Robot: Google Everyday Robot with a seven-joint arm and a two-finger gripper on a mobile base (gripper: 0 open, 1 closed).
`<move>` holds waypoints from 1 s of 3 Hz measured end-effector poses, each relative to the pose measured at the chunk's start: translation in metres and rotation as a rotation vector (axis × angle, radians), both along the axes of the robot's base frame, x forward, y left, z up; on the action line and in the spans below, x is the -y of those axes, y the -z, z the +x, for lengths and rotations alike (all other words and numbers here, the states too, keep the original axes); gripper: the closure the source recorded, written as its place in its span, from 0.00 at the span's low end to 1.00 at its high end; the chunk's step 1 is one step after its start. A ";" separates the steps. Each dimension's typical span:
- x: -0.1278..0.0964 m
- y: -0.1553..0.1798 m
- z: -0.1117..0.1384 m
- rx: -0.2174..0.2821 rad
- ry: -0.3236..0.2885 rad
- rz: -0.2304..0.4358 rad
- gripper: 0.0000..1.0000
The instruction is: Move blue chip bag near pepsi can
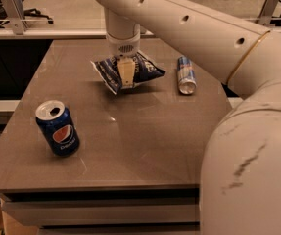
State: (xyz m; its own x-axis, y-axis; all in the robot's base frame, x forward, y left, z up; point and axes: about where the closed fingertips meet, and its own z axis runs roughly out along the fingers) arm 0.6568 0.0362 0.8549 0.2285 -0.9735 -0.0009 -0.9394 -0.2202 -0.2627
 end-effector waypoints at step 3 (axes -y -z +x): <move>-0.048 -0.011 -0.040 -0.044 -0.207 0.038 1.00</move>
Offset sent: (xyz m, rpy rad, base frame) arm -0.0474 0.0546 0.0180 0.0427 0.0492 0.2283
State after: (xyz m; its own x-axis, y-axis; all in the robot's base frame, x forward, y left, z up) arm 0.6164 0.0843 0.8654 0.4223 -0.9050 -0.0516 -0.8861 -0.4001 -0.2341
